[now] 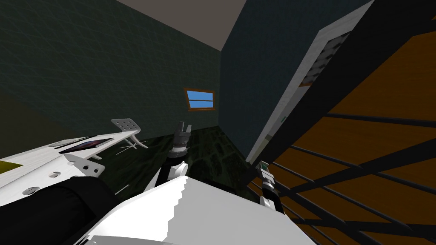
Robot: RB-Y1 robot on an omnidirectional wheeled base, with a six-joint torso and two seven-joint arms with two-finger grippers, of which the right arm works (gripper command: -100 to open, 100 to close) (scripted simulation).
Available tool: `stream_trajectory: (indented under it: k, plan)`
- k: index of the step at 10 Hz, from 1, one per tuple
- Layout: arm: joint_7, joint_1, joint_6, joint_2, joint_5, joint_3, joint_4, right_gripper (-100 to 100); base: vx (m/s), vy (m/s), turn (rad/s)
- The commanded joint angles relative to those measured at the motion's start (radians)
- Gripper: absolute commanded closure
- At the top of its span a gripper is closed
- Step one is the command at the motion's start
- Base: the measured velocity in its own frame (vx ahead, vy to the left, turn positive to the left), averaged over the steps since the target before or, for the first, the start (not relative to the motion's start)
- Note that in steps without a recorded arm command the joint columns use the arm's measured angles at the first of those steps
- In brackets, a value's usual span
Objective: Pull the door open
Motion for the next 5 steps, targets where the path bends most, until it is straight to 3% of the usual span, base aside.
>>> stream_trajectory:
  k: [1,5]
  plan:
    - [-0.016,0.008,-0.003,-0.006,0.011,0.018,-0.010,100,-0.236,-0.012,0.071]
    - [-0.063,0.022,-0.016,-0.031,0.042,0.069,-0.026,100,-0.221,-0.025,0.082]
